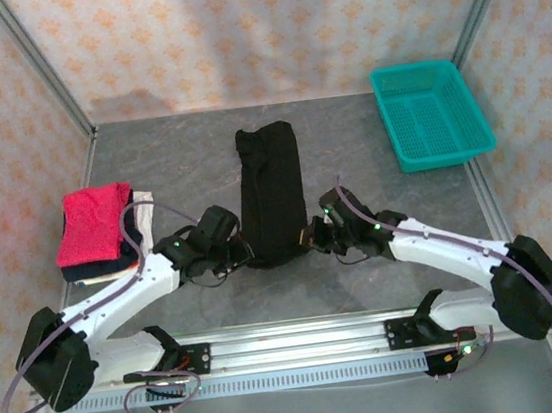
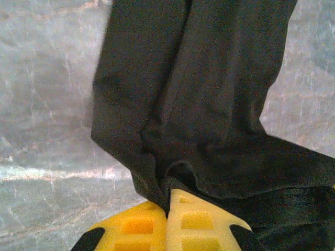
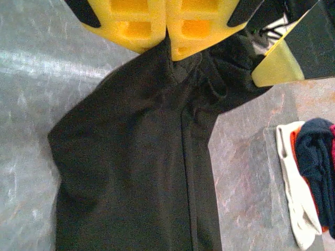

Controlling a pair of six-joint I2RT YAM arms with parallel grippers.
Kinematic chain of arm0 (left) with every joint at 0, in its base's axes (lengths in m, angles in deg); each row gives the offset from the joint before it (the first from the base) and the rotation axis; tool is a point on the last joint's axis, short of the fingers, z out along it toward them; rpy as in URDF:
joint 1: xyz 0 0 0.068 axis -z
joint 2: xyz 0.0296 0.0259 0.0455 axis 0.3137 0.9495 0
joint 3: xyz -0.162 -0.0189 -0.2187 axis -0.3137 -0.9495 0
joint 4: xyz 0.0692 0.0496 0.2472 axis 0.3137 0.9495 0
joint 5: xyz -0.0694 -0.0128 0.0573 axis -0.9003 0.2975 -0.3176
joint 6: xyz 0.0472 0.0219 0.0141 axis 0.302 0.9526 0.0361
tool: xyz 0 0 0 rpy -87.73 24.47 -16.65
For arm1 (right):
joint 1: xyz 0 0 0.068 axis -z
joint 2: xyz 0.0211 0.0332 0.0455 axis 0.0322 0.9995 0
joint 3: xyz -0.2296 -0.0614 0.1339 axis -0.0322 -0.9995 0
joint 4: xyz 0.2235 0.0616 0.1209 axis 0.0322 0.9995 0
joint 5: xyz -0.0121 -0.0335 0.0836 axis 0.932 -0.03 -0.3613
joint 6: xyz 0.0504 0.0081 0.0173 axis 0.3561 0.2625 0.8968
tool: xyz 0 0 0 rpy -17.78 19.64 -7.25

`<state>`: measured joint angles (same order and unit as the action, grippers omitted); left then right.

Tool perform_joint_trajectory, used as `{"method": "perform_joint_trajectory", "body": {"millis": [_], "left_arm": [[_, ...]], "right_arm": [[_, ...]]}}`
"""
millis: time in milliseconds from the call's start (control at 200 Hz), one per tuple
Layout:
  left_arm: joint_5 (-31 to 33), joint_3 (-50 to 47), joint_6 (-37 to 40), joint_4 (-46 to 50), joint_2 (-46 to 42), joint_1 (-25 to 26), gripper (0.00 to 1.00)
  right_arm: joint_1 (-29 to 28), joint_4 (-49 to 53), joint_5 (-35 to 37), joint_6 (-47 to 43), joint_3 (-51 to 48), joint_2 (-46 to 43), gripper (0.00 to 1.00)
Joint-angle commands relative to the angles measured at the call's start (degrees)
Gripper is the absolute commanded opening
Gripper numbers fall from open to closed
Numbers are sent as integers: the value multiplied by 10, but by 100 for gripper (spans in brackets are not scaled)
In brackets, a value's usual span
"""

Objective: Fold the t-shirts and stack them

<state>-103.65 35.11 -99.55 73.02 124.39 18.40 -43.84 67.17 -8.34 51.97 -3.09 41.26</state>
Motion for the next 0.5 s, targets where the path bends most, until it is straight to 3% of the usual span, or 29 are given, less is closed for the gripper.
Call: {"method": "perform_joint_trajectory", "body": {"millis": [0, 295, 495], "left_arm": [[19, 42, 47, 13, 29, -33, 0], [23, 125, 105, -24, 130, -112, 0], [5, 171, 124, -37, 195, -132, 0]], "right_arm": [[36, 8, -6, -61, 44, 32, 0], [91, -24, -33, -115, 153, 172, 0], [111, -51, -37, -114, 197, 241, 0]]}}
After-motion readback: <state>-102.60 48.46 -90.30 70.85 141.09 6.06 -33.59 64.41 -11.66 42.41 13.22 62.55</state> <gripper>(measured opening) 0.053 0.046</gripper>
